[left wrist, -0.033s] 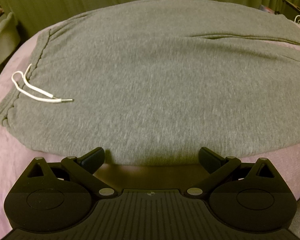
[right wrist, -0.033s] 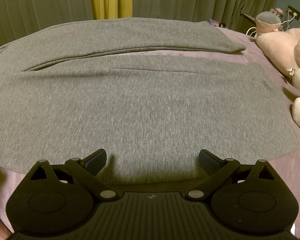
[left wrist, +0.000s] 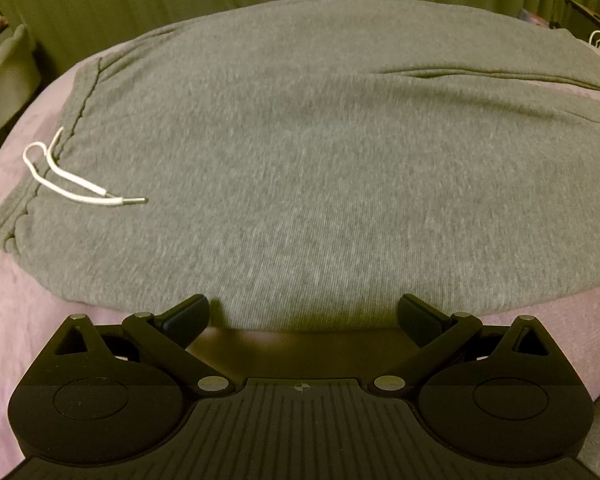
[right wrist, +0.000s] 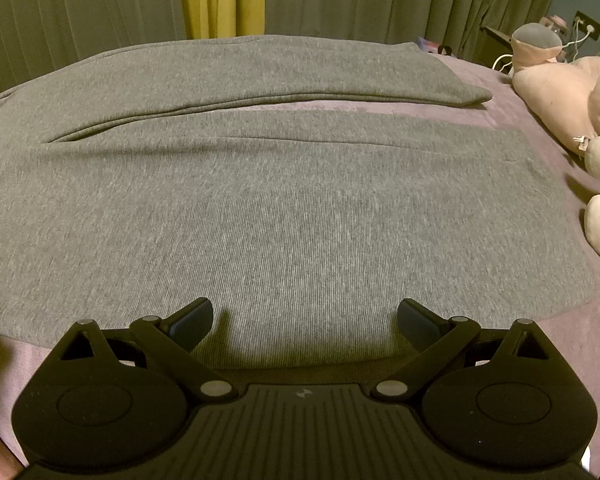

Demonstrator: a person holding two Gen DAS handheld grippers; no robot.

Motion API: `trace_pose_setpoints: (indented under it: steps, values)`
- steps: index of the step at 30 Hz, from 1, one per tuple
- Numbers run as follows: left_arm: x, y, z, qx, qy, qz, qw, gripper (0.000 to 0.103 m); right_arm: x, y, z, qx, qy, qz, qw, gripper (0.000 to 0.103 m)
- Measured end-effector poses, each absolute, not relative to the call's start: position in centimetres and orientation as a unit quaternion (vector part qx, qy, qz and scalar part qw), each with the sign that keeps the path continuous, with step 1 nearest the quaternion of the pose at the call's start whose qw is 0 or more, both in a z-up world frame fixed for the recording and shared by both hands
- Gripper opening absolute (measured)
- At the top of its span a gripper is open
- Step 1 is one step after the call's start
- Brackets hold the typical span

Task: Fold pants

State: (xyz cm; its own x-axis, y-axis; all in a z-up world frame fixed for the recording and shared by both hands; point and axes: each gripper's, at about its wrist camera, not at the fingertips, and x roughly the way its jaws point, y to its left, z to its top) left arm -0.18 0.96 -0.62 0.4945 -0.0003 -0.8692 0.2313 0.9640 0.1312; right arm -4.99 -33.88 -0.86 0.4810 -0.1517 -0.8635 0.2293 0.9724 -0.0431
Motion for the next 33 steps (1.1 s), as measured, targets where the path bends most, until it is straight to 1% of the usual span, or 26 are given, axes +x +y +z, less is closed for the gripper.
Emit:
trace_pose_setpoints:
  steps: [33]
  values:
    - [0.05, 0.87, -0.76, 0.119, 0.506, -0.066, 0.852, 0.103, -4.87, -34.06, -1.11, 0.041, 0.502, -0.108, 0.857, 0.099]
